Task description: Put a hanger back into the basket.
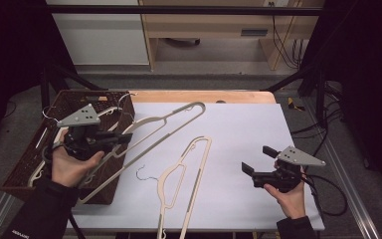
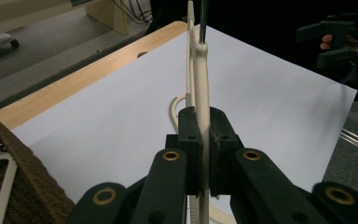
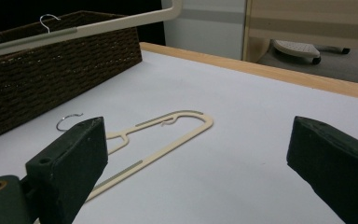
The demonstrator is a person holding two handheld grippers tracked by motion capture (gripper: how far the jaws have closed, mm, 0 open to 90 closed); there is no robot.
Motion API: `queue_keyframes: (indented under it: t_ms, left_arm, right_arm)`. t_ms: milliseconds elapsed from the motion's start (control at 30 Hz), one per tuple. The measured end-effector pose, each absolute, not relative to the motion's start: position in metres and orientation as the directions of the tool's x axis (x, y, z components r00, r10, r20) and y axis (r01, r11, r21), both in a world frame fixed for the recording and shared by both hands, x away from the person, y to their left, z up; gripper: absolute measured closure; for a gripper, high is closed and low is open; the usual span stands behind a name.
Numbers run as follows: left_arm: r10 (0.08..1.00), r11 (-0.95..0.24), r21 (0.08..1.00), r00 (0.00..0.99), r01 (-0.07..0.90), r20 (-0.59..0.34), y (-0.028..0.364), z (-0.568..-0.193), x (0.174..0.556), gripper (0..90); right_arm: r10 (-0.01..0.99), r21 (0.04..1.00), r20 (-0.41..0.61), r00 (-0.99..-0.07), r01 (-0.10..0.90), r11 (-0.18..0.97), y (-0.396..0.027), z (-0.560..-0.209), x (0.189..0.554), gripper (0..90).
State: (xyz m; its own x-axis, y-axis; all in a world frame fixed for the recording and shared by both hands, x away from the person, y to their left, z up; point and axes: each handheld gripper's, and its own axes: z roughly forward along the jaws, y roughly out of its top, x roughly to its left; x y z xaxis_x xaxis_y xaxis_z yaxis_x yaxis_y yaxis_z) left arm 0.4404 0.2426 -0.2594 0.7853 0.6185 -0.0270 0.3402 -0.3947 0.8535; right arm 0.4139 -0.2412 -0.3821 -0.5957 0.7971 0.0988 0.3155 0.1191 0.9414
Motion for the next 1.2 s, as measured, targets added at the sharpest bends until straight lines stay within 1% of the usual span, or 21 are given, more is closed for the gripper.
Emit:
queue_keyframes:
  t_ms: [233,533,667,900,1033,1200]
  left_arm:
    - [0.627,-0.389,0.861,0.779,0.328,-0.014,0.268,-0.254,0.450,85.8]
    - [0.690,-0.374,0.858,0.724,0.353,0.002,0.304,-0.247,0.468,85.7]
    - [0.713,-0.349,0.865,0.701,0.361,-0.004,0.322,-0.249,0.477,85.7]
    - [0.760,-0.318,0.854,0.649,0.411,-0.030,0.352,-0.257,0.490,85.8]
    - [0.769,-0.299,0.857,0.638,0.420,-0.045,0.366,-0.260,0.495,85.8]
    - [0.776,-0.306,0.849,0.630,0.430,-0.039,0.379,-0.265,0.499,85.8]
  right_arm:
    - [0.803,0.941,0.089,-0.590,0.313,0.125,-0.241,-0.382,0.414,4.8]
    - [0.804,0.942,0.085,-0.588,0.311,0.128,-0.243,-0.382,0.414,4.4]
    - [0.807,0.943,0.087,-0.585,0.310,0.123,-0.244,-0.382,0.414,4.2]
    - [0.810,0.941,0.083,-0.580,0.313,0.128,-0.245,-0.383,0.416,4.0]
    - [0.811,0.939,0.086,-0.579,0.318,0.127,-0.245,-0.383,0.416,4.0]
    - [0.812,0.938,0.083,-0.578,0.320,0.131,-0.245,-0.384,0.417,3.9]
